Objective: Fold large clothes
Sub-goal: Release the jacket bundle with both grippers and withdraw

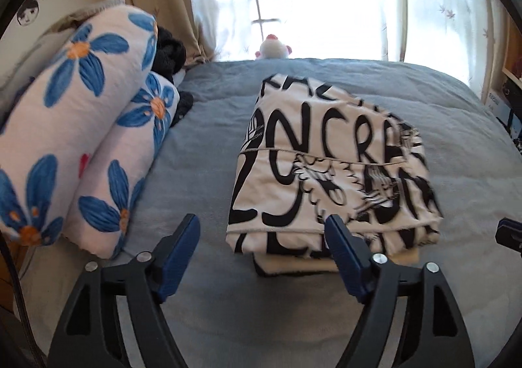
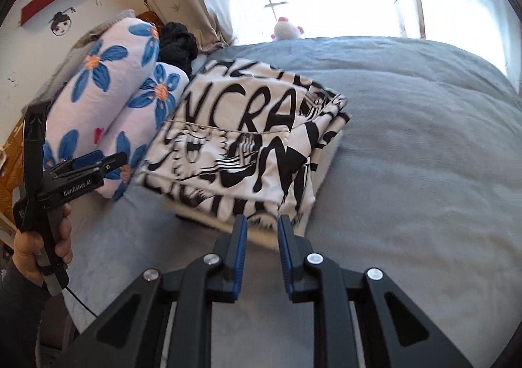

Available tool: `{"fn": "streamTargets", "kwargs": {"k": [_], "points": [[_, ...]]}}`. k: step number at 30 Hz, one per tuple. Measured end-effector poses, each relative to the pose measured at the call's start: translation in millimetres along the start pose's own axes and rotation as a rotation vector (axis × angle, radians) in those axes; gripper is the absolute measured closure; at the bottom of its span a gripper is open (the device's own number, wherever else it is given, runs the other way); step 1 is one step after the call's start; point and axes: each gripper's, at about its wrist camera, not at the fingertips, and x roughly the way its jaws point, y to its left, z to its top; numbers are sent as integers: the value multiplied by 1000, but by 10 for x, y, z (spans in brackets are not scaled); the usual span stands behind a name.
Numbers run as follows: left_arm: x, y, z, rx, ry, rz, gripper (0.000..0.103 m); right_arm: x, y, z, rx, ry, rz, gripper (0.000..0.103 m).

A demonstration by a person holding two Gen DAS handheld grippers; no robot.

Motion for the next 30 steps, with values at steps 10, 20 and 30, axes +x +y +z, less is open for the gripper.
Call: {"fn": "streamTargets", "kwargs": {"k": [10, 20, 30], "points": [[-1580, -364, -263, 7, -51, -90, 15, -1593, 236, -275, -57, -101, -83, 54], [-2766, -851, -643, 44, -79, -190, 14, -2899, 344, -755, -100, -152, -107, 53], [-3635, -1291, -1153, 82, -138, -265, 14, -3739, 423, -1286, -168, -177, -96, 41]]}}
